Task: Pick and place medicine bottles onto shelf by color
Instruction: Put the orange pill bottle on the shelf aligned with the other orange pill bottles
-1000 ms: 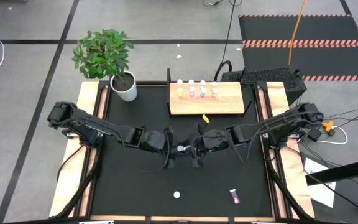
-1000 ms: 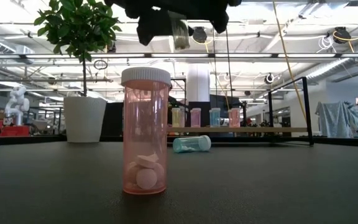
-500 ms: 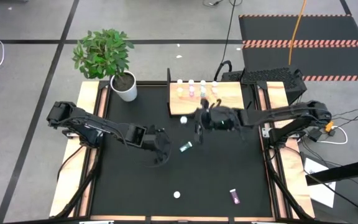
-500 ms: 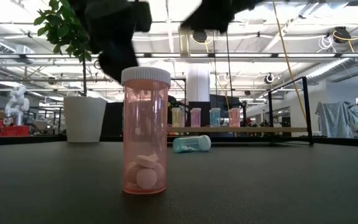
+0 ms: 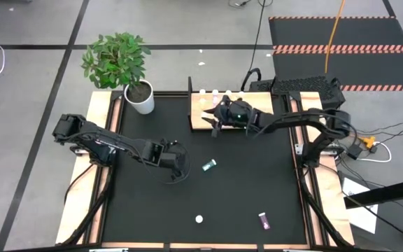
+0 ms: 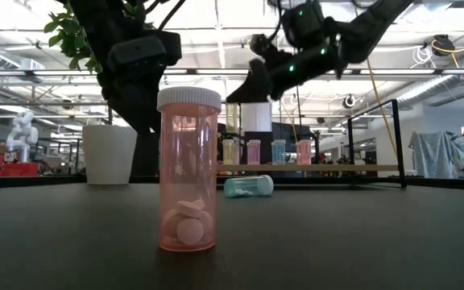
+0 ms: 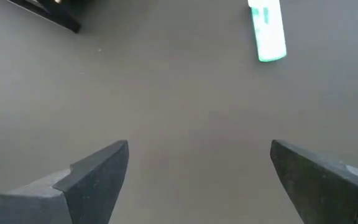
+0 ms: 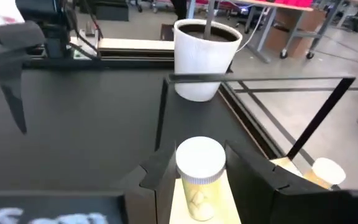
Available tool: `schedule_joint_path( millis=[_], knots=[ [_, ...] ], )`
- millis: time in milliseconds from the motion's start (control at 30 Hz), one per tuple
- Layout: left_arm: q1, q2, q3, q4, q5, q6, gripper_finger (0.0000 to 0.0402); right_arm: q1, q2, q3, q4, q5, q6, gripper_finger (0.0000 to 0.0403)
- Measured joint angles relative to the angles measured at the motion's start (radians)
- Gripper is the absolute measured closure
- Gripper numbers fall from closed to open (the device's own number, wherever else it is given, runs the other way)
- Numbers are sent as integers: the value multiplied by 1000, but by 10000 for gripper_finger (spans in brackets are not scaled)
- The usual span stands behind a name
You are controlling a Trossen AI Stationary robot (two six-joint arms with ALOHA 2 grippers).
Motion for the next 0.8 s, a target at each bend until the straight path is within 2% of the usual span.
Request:
schedule_joint_path(
  millis=[200,333,467,633,800],
  knots=[
    [7,0,0,7,-86,-2,9,-65,109,2,108,-69,-6,279],
    [28,0,0,11,-93,-20,9,-111,174,11,160,-160,-23,279],
    [50,0,0,13,-94,-25,9,-143,225,29,153,-193,1,279],
    [63,0,0,12,-93,-48,9,-153,235,36,144,-196,14,279],
    [66,0,0,12,-89,-39,9,-154,235,36,128,-246,54,279]
  ],
)
